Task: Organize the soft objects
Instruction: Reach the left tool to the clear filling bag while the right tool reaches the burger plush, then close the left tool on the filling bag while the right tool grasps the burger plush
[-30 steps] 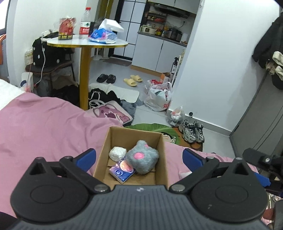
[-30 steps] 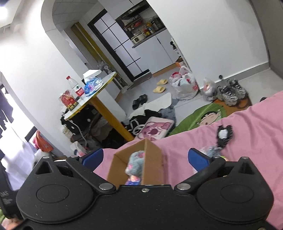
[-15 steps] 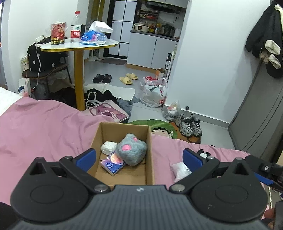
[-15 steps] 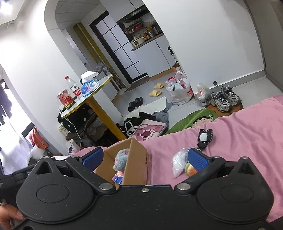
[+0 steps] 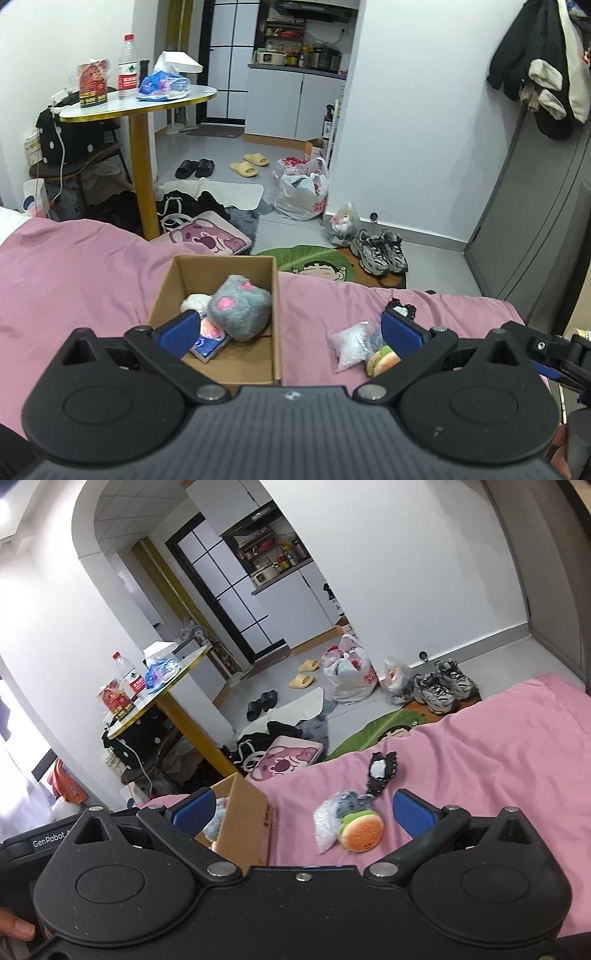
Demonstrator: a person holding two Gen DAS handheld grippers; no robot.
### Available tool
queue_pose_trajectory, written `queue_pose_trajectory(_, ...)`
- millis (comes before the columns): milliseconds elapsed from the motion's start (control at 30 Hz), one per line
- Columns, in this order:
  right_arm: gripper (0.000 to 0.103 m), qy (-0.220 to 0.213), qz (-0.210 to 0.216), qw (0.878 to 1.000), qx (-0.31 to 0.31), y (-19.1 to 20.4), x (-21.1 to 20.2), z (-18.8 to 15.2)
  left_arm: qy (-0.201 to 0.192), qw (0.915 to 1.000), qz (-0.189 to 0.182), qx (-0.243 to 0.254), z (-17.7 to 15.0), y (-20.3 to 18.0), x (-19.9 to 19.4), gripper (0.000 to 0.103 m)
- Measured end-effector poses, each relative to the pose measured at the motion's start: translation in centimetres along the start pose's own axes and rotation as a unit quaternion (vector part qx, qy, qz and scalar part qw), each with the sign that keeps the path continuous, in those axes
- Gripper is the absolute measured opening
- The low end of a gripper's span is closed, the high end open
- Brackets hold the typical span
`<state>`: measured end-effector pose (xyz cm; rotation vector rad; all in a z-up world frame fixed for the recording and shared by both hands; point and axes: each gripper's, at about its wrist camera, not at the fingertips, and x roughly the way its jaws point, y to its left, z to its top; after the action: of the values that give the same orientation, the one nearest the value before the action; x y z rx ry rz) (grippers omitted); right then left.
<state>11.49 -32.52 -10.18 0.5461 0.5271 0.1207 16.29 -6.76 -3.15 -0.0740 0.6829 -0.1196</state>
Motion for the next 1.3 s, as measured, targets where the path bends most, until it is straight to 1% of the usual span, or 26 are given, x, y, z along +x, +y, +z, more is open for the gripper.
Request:
queue_pose_trajectory(167,0.103,-0.001,0.01,1.0,0.01,-1.0,0.0,0.1,0.008,0.9999,-0.002,0.011,-0.4,-1.6,0.5,0.103)
queue_pose_trajectory(367,0.103,0.003,0.016,0.999,0.037,-2.4,0.5,0.0,0.025,0.9994,0.02,0.014,-0.8,-2.8,1.6,0.103)
queue_pose_trajectory(433,0.103,0.004,0.011,0.999,0.049,-3.0,0.7,-0.1,0.029,0.9993,0.013,0.021,-0.9,-3.2,1.9,0.103)
queue_pose_trajectory(600,0.103,0.004,0.003,0.997,0.071,-4.2,1.3,-0.1,0.031,0.999,0.012,0.032,-1.2,-4.4,2.7,0.103)
queue_pose_trajectory(800,0.103,0.02,0.003,0.996,0.087,-5.3,2.9,-0.2,0.029,0.9985,0.011,0.046,-1.4,-5.8,4.2,0.103)
queue_pose_trajectory(867,0.103,0.031,0.01,0.994,0.102,-6.0,3.6,-0.2,0.032,0.9983,0.011,0.047,-1.5,-6.1,4.9,0.1)
queue_pose_trajectory(933,0.1,0.041,0.021,0.991,0.124,-6.8,4.3,-0.2,0.033,0.9983,0.006,0.048,-1.7,-6.5,5.6,0.1)
queue_pose_trajectory(967,0.095,0.044,0.027,0.99,0.134,-7.2,4.6,-0.3,0.033,0.9982,0.004,0.05,-1.8,-6.7,5.9,0.099)
queue_pose_trajectory(1000,0.089,0.046,0.032,0.988,0.142,-7.5,4.9,-0.3,0.034,0.998,0.002,0.053,-1.9,-6.9,6.2,0.096)
queue_pose_trajectory(1033,0.086,0.049,0.033,0.987,0.146,-7.7,5.2,-0.3,0.038,0.9977,-0.001,0.056,-2.0,-7.2,6.6,0.092)
queue_pose_trajectory(1100,0.08,0.06,0.033,0.986,0.149,-7.9,6.1,-0.4,0.046,0.9975,-0.005,0.054,-2.2,-7.4,7.4,0.087)
queue_pose_trajectory(1233,0.076,0.087,0.038,0.985,0.141,-8.0,7.8,-0.7,0.055,0.9974,-0.008,0.046,-2.4,-7.7,9.0,0.075)
queue_pose_trajectory(1300,0.075,0.101,0.039,0.984,0.144,-8.3,8.6,-0.8,0.059,0.9974,-0.006,0.042,-2.5,-7.9,9.8,0.072)
